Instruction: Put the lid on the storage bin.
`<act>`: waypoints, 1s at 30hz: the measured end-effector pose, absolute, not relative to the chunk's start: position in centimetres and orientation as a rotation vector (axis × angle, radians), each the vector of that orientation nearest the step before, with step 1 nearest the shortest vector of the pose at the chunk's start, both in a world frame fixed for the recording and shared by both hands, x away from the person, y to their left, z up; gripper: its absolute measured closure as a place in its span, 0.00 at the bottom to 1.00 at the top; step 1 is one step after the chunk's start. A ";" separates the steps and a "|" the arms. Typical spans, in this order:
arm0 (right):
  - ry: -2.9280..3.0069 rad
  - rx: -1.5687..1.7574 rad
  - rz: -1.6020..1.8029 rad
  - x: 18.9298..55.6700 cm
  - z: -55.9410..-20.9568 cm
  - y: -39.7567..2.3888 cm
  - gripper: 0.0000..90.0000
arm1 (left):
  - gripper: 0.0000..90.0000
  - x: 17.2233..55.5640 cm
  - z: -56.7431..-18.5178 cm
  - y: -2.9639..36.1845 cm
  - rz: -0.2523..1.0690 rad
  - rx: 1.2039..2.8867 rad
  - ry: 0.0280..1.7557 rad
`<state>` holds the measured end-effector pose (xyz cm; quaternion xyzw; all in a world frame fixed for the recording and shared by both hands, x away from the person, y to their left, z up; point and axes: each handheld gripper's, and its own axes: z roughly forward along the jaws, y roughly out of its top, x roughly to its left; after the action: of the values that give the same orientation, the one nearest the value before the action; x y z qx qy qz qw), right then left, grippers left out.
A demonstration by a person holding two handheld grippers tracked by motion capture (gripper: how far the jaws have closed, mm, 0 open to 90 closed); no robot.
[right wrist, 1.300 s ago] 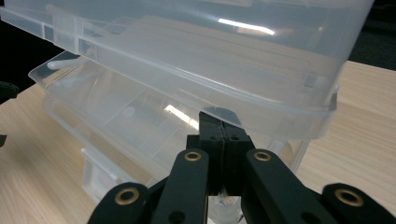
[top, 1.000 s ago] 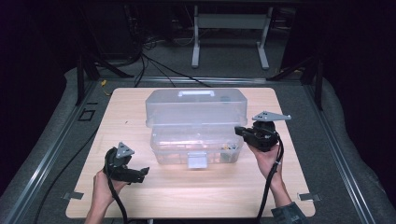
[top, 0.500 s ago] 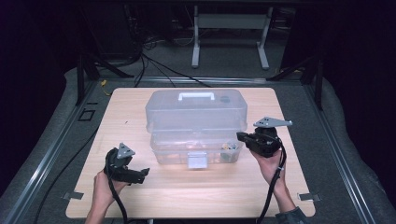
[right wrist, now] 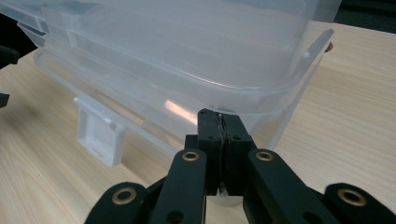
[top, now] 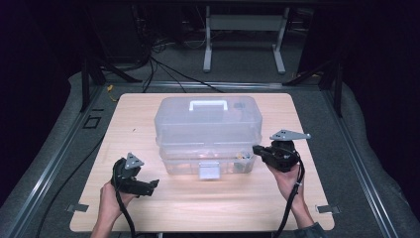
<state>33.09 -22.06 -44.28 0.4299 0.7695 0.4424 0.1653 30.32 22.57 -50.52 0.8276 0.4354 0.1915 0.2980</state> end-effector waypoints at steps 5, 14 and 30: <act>2.193 1.225 1.254 33.0 -44.4 -22.0 0.99 | 0.00 30.4 -50.8 22.5 0.504 2.219 1.124; 2.204 1.234 1.223 32.7 -45.0 -21.9 0.98 | 0.00 30.3 -50.9 22.5 0.501 2.217 1.118; 2.256 1.264 1.137 33.0 -46.3 -21.8 0.99 | 0.00 30.5 -51.6 22.2 0.478 2.242 1.112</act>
<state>32.97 -21.80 -46.31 0.4420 0.7885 0.3975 0.1576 30.54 22.16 -51.56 0.8414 0.4174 0.1793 0.2926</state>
